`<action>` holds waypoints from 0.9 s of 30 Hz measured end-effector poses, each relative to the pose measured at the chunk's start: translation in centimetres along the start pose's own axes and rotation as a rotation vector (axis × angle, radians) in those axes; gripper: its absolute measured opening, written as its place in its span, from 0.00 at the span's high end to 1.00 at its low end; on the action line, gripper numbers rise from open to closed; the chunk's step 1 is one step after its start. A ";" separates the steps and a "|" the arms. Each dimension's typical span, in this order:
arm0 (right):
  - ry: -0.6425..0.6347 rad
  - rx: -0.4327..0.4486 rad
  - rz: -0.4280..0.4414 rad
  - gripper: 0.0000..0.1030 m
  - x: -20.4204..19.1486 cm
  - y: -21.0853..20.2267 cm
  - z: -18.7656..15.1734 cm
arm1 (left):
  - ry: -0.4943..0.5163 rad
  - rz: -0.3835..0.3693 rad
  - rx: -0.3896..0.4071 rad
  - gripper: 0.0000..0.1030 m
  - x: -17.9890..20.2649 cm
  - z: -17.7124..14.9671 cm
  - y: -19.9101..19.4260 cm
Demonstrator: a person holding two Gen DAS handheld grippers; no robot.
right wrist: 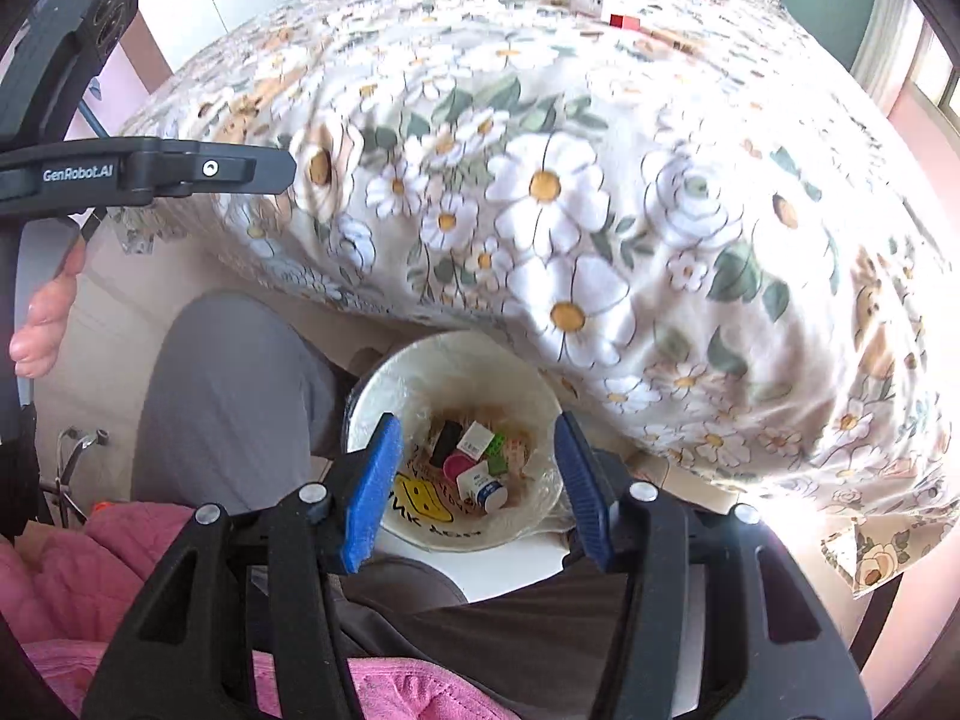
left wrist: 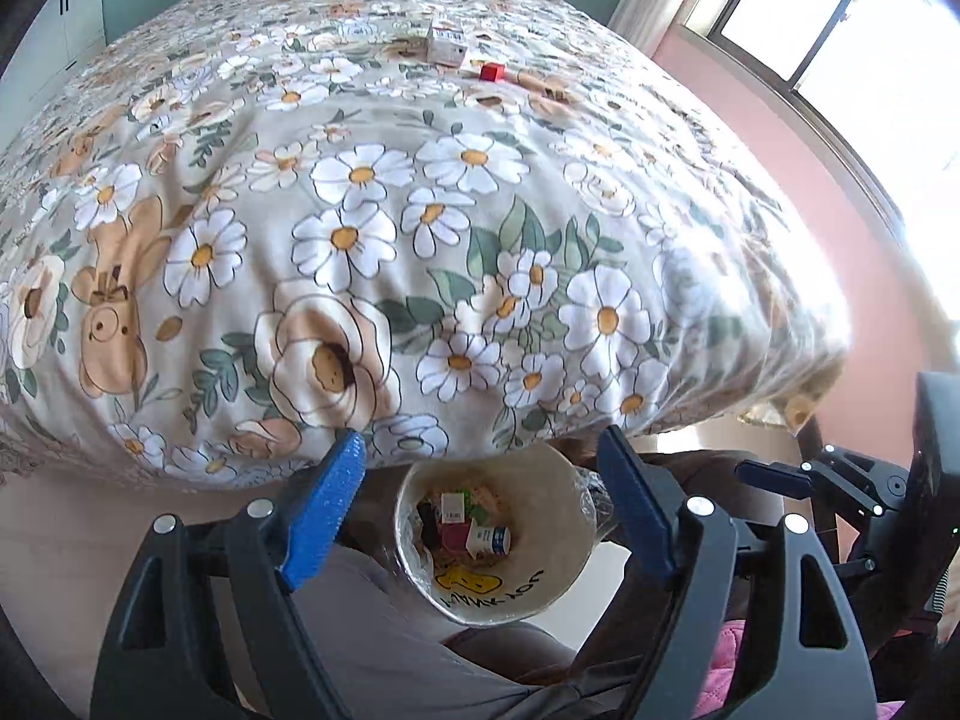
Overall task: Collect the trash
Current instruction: 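Move both tools back toward the milk carton and red block, then grasp the white milk carton with left tool while right tool grasps red block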
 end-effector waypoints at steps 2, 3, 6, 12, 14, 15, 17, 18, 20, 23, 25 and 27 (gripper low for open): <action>0.005 0.054 0.002 0.39 -0.1 -1.7 1.7 | -0.004 0.020 0.043 0.18 -0.7 2.3 -1.3; 0.010 0.077 0.005 0.39 -0.2 -2.4 2.7 | -0.007 0.030 0.059 0.17 -1.2 3.4 -1.8; 0.025 0.145 0.016 0.39 -0.4 -4.2 5.4 | -0.015 0.041 0.080 0.16 -1.9 6.8 -2.7; 0.048 0.234 -0.020 0.39 0.2 -4.5 10.3 | 0.013 0.072 0.088 0.16 -3.3 12.5 -2.6; 0.058 0.241 -0.014 0.39 0.6 -3.9 12.1 | 0.024 0.092 0.088 0.15 -3.4 14.2 -2.0; 0.062 0.242 -0.011 0.39 0.8 -3.5 13.0 | 0.031 0.095 0.087 0.15 -3.5 15.2 -1.6; 0.077 0.251 -0.001 0.39 1.1 -3.0 14.8 | 0.034 0.101 0.083 0.15 -4.0 17.2 -0.8; 0.087 0.254 0.007 0.39 1.2 -2.5 15.9 | 0.032 0.104 0.080 0.15 -4.3 18.5 -0.2; 0.111 0.265 0.019 0.39 1.5 -1.6 17.9 | 0.021 0.106 0.079 0.15 -4.9 20.3 0.7; 0.152 0.267 0.037 0.39 2.2 0.1 20.7 | -0.006 0.095 0.076 0.15 -5.9 23.5 2.4; 0.176 0.273 0.030 0.39 2.9 1.5 22.5 | -0.028 0.073 0.068 0.15 -6.7 25.5 3.8; 0.186 0.279 0.013 0.39 3.5 3.1 24.2 | -0.040 0.053 0.056 0.15 -7.4 27.3 5.2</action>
Point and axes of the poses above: each gripper's, at about its wrist camera, not at the fingertips, and y roughly the way its jaws point, x to its right, z to its top, the point moved 3 cm from there along y, roughly the way its jaws point, and after that the axes turned 12 degrees about y, right-handed, at the moved point
